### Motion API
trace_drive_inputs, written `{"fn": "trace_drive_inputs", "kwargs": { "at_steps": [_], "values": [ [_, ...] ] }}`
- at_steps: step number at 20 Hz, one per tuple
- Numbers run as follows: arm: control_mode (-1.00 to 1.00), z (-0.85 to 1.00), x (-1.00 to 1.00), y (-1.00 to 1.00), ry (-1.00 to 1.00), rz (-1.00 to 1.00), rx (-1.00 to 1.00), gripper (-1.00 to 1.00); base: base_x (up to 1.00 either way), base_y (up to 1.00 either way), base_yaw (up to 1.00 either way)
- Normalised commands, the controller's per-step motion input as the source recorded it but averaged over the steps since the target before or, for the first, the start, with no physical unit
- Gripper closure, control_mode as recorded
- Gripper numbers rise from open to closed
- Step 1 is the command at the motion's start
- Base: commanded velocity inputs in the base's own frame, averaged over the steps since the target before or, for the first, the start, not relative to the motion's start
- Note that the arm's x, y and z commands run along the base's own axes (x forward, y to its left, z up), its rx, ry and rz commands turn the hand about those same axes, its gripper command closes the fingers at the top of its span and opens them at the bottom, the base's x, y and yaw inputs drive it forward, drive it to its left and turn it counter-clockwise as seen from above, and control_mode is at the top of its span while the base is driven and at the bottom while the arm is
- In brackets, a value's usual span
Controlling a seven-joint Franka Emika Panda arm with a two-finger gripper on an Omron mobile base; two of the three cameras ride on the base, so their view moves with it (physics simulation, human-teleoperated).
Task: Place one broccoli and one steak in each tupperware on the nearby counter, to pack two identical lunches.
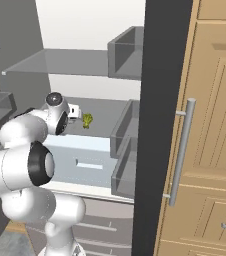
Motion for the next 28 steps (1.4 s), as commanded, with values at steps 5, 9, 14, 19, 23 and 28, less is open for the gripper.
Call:
{"fn": "trace_drive_inputs", "kwargs": {
  "at_steps": [5, 9, 14, 19, 23, 28],
  "values": [
    [-1.0, -0.06, 0.32, 0.01, 0.0, 0.0, 0.0, -1.0, 0.0, 0.0, 0.0],
    [-1.0, -0.06, 0.35, 0.01, 0.0, 0.0, 0.0, -1.0, 0.0, 0.0, 0.0],
    [-1.0, -0.11, 0.26, 0.06, 0.0, 0.0, 0.0, -1.0, 0.0, 0.0, 0.0],
    [-1.0, -0.14, 0.0, 0.03, 0.0, 0.0, -0.01, -1.0, 0.0, 0.0, 0.0],
    [-1.0, -0.14, 0.04, 0.01, 0.0, 0.0, 0.0, -1.0, 0.0, 0.0, 0.0],
    [-1.0, -0.12, 0.29, 0.03, 0.0, 0.0, 0.0, -1.0, 0.0, 0.0, 0.0]
  ]
}}
